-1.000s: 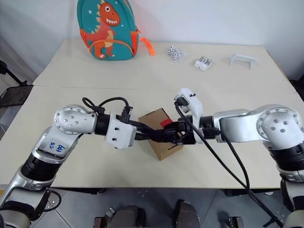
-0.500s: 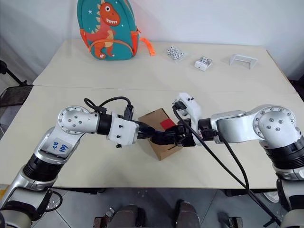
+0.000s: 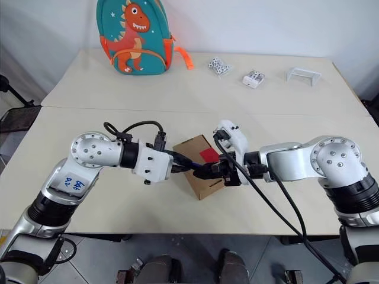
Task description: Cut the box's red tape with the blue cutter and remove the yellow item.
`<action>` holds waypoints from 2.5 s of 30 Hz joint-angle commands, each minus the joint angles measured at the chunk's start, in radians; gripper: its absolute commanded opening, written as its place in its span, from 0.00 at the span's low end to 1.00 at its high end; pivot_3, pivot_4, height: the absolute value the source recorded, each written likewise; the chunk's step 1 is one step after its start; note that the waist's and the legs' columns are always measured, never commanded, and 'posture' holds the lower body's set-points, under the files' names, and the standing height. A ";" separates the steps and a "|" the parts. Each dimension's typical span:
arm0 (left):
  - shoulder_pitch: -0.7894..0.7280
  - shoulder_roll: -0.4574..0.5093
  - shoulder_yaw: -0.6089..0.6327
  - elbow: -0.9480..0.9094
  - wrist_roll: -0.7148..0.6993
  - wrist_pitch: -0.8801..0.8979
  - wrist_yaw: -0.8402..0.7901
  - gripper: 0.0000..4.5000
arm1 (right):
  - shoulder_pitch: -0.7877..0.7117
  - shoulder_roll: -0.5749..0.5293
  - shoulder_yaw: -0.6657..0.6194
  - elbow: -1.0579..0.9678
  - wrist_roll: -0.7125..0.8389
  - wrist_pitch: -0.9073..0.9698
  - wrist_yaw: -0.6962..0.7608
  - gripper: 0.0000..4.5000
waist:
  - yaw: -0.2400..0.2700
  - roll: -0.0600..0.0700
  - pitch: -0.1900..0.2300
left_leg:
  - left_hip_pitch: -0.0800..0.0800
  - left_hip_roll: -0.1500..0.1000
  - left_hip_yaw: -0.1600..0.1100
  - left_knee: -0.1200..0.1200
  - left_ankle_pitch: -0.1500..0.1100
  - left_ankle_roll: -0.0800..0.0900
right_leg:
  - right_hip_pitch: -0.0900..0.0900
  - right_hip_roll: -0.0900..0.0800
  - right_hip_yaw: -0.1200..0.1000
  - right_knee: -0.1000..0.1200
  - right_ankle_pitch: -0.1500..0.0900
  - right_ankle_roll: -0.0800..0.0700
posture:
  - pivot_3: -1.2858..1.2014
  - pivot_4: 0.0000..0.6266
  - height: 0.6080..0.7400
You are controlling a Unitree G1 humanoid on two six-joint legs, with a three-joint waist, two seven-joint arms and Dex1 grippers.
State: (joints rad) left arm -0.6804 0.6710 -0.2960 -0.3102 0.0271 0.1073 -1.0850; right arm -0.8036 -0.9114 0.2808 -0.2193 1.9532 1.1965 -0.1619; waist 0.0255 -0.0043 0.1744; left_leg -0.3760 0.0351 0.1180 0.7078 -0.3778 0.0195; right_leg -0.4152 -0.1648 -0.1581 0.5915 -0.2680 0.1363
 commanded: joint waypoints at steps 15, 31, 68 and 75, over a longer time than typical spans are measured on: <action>0.092 0.202 0.443 -0.032 -0.657 0.526 -0.135 0.80 | 0.047 -0.048 -0.110 -0.046 -0.022 0.002 0.057 0.02 | -0.005 0.000 0.000 | 0.000 0.001 -0.001 0.000 0.000 -0.001 | 0.000 0.000 0.000 0.001 0.000 0.000 | 0.52 0.24 1.00; 0.125 -0.065 0.321 0.128 -0.560 0.534 0.165 0.01 | 0.225 -0.289 -0.404 -0.181 -0.308 -0.004 0.148 0.02 | -0.002 0.000 0.000 | 0.000 -0.001 -0.001 0.002 0.000 -0.001 | 0.002 0.000 0.000 0.000 0.001 0.001 | 0.52 0.24 1.00; 0.094 -0.250 0.051 0.173 -0.292 0.531 0.324 0.00 | 0.057 -0.034 -0.063 -0.262 -0.174 -0.080 -0.487 0.02 | -0.001 -0.001 0.000 | 0.000 0.000 -0.001 0.002 0.000 -0.001 | 0.001 0.000 0.000 0.000 0.001 0.001 | 0.52 0.24 1.00; 0.103 -0.247 0.048 0.153 -0.292 0.546 0.322 0.00 | 0.079 -0.034 -0.066 -0.256 -0.192 -0.075 -0.484 0.02 | -0.001 -0.001 0.000 | 0.000 0.000 -0.001 0.002 0.000 -0.001 | 0.001 0.000 0.000 0.000 0.001 0.001 | 0.52 0.24 1.00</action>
State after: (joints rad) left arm -0.5992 0.4232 -0.2252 -0.1454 -0.2717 0.6369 -0.7592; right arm -0.7242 -0.9442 0.2315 -0.4627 1.7604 1.1340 -0.6425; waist 0.0247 -0.0049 0.1745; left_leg -0.3759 0.0352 0.1170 0.7096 -0.3781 0.0181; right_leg -0.4139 -0.1649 -0.1583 0.5919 -0.2675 0.1374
